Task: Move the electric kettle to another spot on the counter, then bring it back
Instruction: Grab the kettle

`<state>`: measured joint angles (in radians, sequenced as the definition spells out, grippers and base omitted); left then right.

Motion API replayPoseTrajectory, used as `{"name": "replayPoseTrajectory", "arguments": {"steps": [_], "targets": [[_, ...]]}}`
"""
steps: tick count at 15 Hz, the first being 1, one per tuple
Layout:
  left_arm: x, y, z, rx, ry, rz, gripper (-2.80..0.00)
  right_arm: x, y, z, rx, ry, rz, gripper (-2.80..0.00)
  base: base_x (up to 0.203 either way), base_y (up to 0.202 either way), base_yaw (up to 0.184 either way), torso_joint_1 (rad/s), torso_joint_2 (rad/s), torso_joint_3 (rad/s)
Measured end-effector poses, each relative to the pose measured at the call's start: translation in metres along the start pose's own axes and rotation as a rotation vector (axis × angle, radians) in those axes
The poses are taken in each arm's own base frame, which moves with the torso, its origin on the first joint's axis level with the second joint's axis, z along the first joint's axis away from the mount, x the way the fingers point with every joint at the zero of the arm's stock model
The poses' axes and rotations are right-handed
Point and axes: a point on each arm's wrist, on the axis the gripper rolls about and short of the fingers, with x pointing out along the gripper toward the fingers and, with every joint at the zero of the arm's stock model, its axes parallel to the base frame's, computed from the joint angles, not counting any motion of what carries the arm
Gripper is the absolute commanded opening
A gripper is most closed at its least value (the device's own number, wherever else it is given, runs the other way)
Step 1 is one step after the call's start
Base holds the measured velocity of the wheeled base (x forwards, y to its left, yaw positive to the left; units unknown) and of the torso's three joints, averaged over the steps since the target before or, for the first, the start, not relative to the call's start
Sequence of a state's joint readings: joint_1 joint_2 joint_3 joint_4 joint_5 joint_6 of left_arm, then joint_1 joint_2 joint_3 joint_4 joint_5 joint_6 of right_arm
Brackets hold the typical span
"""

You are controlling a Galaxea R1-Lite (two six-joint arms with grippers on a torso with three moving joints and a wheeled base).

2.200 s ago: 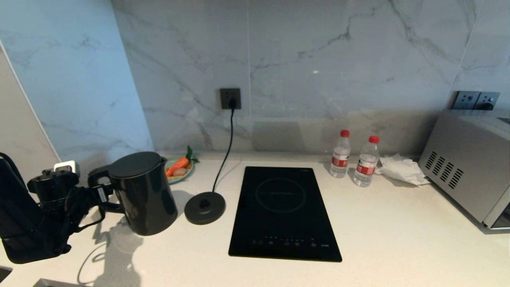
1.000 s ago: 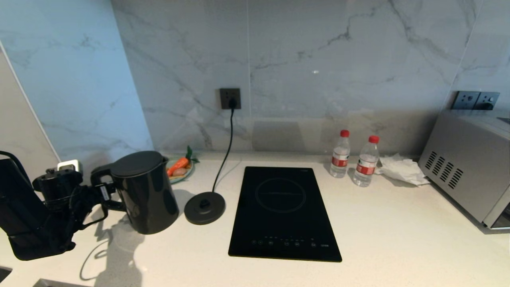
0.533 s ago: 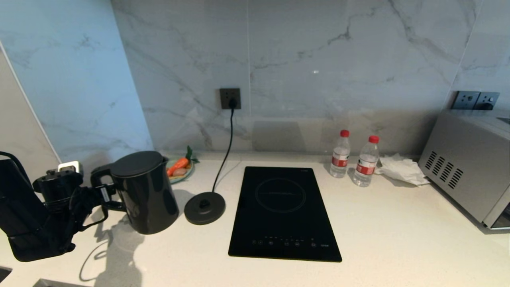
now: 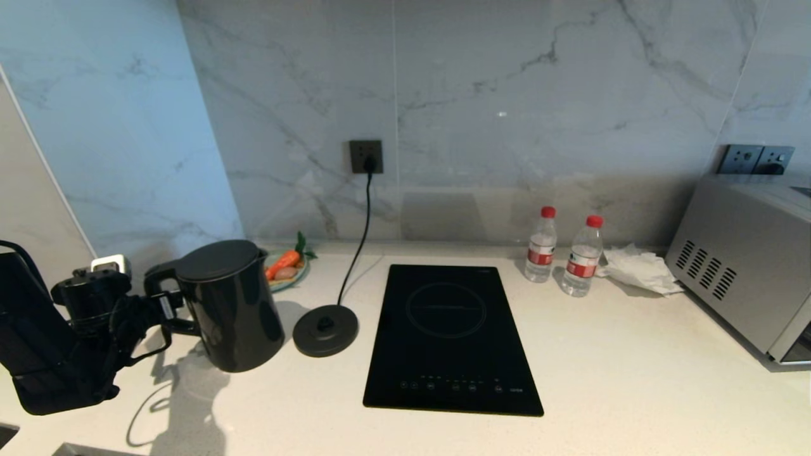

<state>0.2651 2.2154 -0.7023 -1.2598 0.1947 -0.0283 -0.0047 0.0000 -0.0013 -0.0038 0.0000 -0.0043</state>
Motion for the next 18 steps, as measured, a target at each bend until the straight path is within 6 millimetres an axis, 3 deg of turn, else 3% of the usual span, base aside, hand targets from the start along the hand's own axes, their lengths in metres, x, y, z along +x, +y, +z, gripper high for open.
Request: {"name": "replayPoseTrajectory", "arguments": {"steps": [18], "targets": [[-0.0067,-0.0054,0.0021,0.005,0.004,-0.015,-2.80,0.0000,0.0000,0.0000,-0.001,0.000,0.000,-2.80,0.000,0.000,0.000,0.000,0.00,0.000]]}}
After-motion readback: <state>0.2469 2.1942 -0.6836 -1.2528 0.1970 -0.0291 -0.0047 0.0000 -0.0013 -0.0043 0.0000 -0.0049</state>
